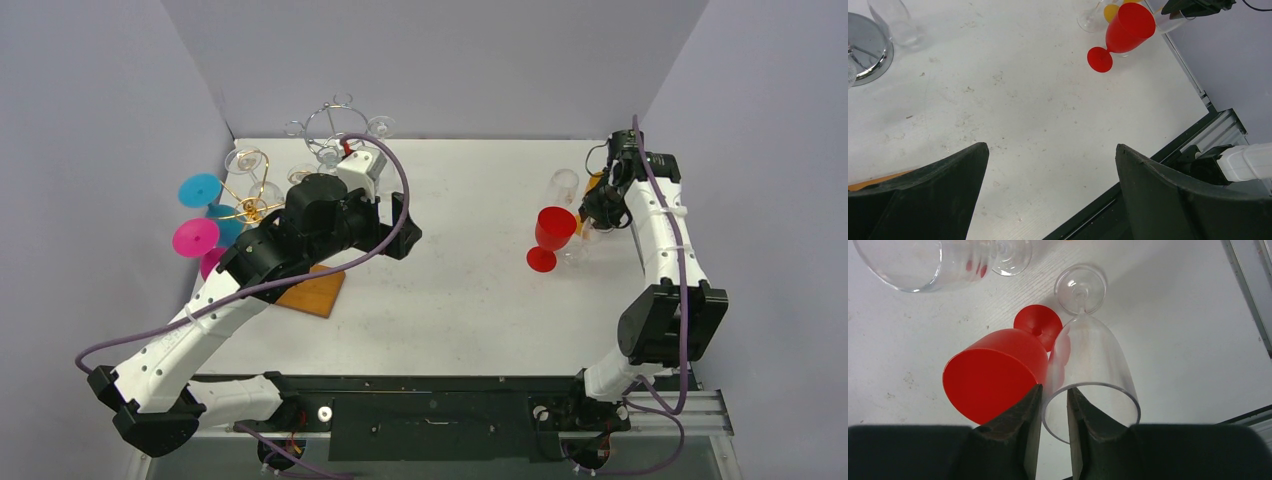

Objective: Take the wine glass off the wine glass rack
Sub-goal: Place the wine glass at the center of the board.

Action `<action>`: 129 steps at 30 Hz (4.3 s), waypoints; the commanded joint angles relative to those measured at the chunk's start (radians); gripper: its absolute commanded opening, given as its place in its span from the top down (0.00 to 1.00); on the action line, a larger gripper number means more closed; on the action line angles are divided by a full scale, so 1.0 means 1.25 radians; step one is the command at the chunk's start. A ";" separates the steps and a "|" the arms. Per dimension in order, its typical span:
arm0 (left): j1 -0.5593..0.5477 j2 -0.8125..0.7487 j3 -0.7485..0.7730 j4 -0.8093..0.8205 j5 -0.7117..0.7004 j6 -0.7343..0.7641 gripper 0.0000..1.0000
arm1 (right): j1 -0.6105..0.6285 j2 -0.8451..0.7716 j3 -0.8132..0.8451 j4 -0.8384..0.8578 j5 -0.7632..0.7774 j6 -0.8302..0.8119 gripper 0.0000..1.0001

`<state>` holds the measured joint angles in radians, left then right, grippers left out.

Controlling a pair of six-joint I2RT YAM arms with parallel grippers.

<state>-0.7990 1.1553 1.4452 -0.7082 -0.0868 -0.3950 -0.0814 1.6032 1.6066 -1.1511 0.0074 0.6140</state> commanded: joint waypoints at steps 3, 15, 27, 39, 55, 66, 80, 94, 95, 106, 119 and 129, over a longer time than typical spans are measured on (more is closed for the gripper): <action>-0.003 -0.001 0.004 0.011 -0.013 0.012 0.04 | 0.005 0.007 0.052 0.005 0.009 -0.012 0.74; 0.000 -0.006 0.006 0.004 -0.068 0.012 0.04 | 0.004 0.010 0.119 -0.011 0.039 -0.017 0.62; 0.006 -0.006 0.042 -0.020 -0.104 0.013 0.04 | 0.004 0.020 0.183 -0.019 0.057 -0.024 0.60; 0.014 -0.011 0.098 -0.049 -0.147 0.022 0.04 | 0.005 -0.011 0.190 -0.013 0.058 -0.037 0.59; 0.034 0.005 0.161 -0.102 -0.177 0.025 0.04 | 0.013 -0.026 0.133 0.024 0.052 -0.070 0.60; 0.053 -0.003 0.143 -0.097 -0.172 0.034 0.04 | 0.050 0.048 0.171 0.011 0.091 -0.075 0.62; 0.082 -0.015 0.117 -0.082 -0.143 0.035 0.04 | 0.052 0.102 0.182 0.011 0.122 -0.073 0.81; 0.088 -0.013 0.112 -0.080 -0.136 0.035 0.04 | 0.055 0.116 0.200 -0.012 0.183 -0.075 1.00; 0.089 -0.012 0.112 -0.079 -0.135 0.036 0.04 | 0.055 0.117 0.204 -0.014 0.185 -0.076 1.00; 0.089 -0.009 0.113 -0.079 -0.131 0.035 0.04 | 0.055 0.121 0.206 -0.011 0.168 -0.078 0.99; 0.090 -0.011 0.110 -0.079 -0.128 0.033 0.04 | 0.055 0.120 0.182 0.002 0.157 -0.081 0.94; 0.089 -0.011 0.109 -0.079 -0.127 0.031 0.04 | 0.054 0.121 0.166 0.012 0.152 -0.083 0.88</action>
<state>-0.6918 1.1572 1.5814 -0.8417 -0.2539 -0.3611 -0.0177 1.7489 1.8175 -1.1595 0.1860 0.5240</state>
